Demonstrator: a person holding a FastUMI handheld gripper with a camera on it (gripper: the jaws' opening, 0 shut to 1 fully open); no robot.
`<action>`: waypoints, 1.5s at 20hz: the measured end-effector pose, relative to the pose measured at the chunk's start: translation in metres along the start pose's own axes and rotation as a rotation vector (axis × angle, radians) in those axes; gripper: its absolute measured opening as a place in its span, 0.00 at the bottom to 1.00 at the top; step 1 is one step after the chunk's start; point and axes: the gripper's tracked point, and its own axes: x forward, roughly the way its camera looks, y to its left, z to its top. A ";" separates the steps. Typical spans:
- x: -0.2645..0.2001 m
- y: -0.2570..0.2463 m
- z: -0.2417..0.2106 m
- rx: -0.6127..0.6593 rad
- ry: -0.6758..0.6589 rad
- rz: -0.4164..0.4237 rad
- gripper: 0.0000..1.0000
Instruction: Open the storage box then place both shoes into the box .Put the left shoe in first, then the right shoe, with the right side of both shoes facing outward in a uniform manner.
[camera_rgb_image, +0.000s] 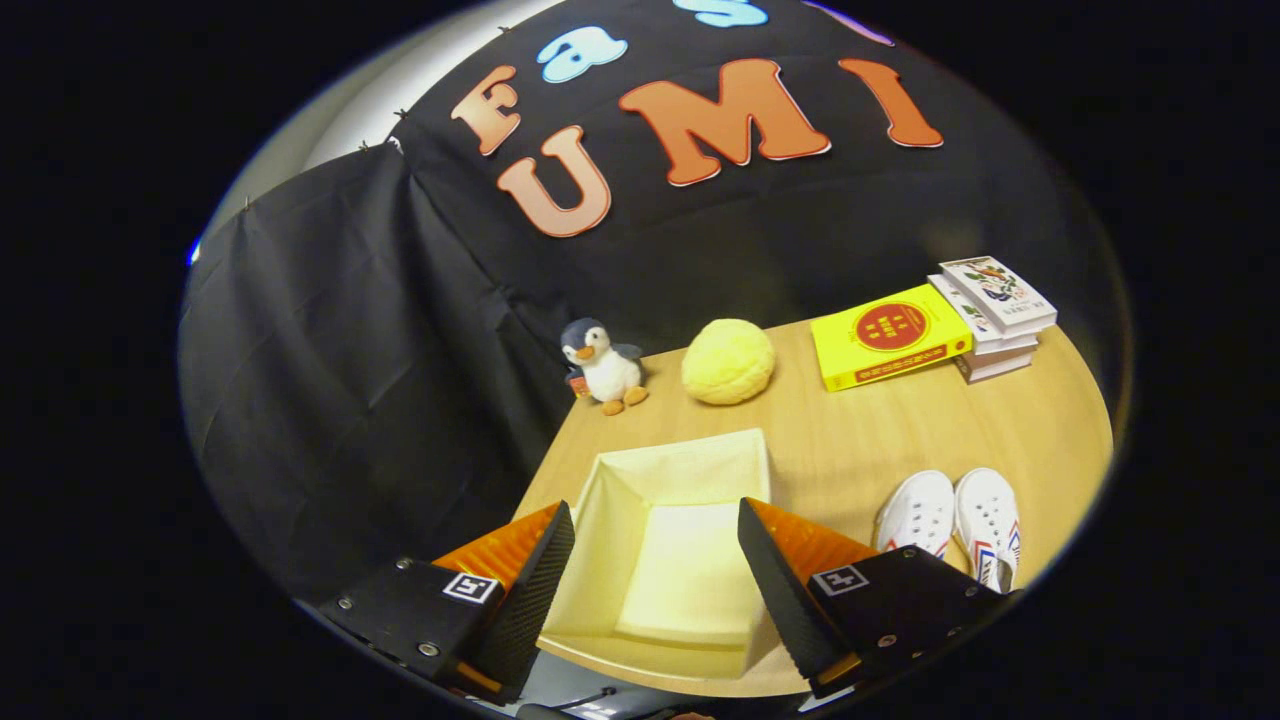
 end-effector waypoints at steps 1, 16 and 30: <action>-0.002 -0.017 -0.002 0.010 -0.005 -0.032 0.98; -0.006 -0.208 -0.099 -0.035 0.213 -0.380 0.99; 0.055 -0.255 -0.157 0.035 0.430 -0.316 0.52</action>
